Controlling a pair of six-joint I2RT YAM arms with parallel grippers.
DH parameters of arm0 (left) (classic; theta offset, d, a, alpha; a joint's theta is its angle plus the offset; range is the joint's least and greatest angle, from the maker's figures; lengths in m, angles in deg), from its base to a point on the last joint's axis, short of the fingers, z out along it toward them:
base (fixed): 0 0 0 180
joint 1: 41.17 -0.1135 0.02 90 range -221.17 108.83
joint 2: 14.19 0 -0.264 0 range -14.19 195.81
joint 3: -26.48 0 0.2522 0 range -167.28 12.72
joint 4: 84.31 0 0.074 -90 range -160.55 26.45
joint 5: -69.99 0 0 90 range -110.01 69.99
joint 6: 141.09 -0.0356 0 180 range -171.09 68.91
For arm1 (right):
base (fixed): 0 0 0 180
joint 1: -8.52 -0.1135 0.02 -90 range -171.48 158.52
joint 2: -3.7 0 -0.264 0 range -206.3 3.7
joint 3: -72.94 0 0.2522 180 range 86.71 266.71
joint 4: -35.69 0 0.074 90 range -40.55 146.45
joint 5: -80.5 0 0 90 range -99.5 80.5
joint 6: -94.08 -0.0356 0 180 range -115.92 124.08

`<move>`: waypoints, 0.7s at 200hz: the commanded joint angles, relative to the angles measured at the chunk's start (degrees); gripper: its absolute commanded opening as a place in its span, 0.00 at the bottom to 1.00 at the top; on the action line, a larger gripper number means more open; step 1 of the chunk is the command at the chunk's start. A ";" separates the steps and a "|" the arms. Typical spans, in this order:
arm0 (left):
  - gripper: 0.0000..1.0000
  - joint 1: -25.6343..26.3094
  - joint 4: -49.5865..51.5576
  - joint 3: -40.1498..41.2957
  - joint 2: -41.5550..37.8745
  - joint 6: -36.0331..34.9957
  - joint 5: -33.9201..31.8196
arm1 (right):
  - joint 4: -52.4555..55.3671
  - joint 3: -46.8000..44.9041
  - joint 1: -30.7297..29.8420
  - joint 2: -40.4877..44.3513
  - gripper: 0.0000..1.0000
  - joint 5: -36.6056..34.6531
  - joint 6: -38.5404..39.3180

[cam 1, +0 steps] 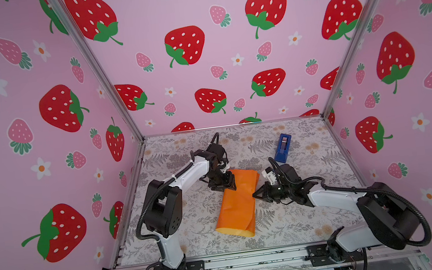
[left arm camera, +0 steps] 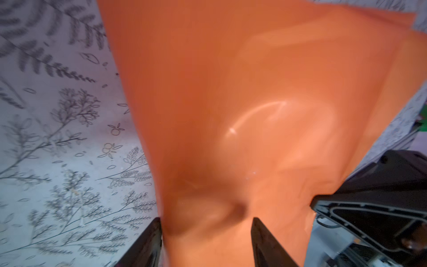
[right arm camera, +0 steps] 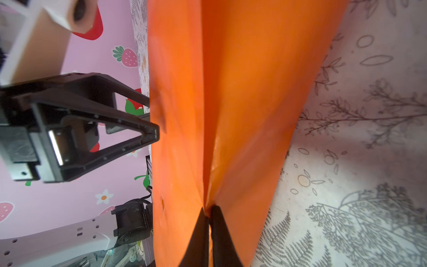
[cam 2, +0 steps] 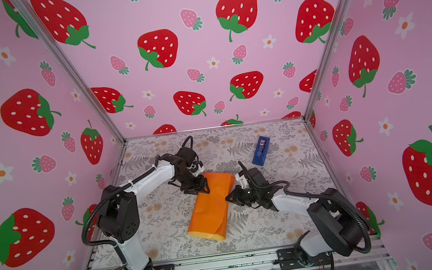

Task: Wrap a gift box in wrapping paper
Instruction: Smooth out the wrapping paper on the gift box.

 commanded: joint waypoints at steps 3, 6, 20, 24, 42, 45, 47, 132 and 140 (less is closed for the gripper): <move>0.67 2.76 5.35 -7.09 -7.38 -0.81 -11.06 | -0.93 -0.78 -0.45 -0.72 0.08 -0.58 -0.44; 0.68 3.22 5.81 -7.53 -7.90 -0.74 -12.14 | -0.96 -0.77 -0.45 -0.70 0.08 -0.56 -0.41; 0.68 6.09 6.70 -8.54 -9.75 -0.22 -15.98 | -1.10 -0.74 -0.46 -0.90 0.08 -0.50 -0.50; 0.68 7.15 6.71 -8.39 -10.32 0.12 -17.01 | -1.14 -0.73 -0.44 -0.93 0.08 -0.47 -0.50; 0.68 12.07 4.59 -5.93 -12.00 2.86 -19.47 | -1.56 -0.68 -0.47 -1.44 0.08 -0.21 -0.57; 0.69 12.90 3.99 -5.26 -12.18 3.42 -19.62 | -1.74 -0.70 -0.33 -1.50 0.08 -0.14 -0.59; 0.69 13.41 3.43 -4.77 -12.24 3.67 -19.58 | -1.77 -0.66 -0.41 -1.53 0.08 -0.17 -0.68; 0.44 21.33 -12.22 8.57 -11.31 9.12 -17.55 | -1.88 -0.36 -0.38 -1.54 0.08 -0.11 -0.50; 0.38 20.42 -12.63 9.39 -11.34 9.64 -16.23 | -1.87 -0.54 -0.47 -1.45 0.08 -0.12 -0.50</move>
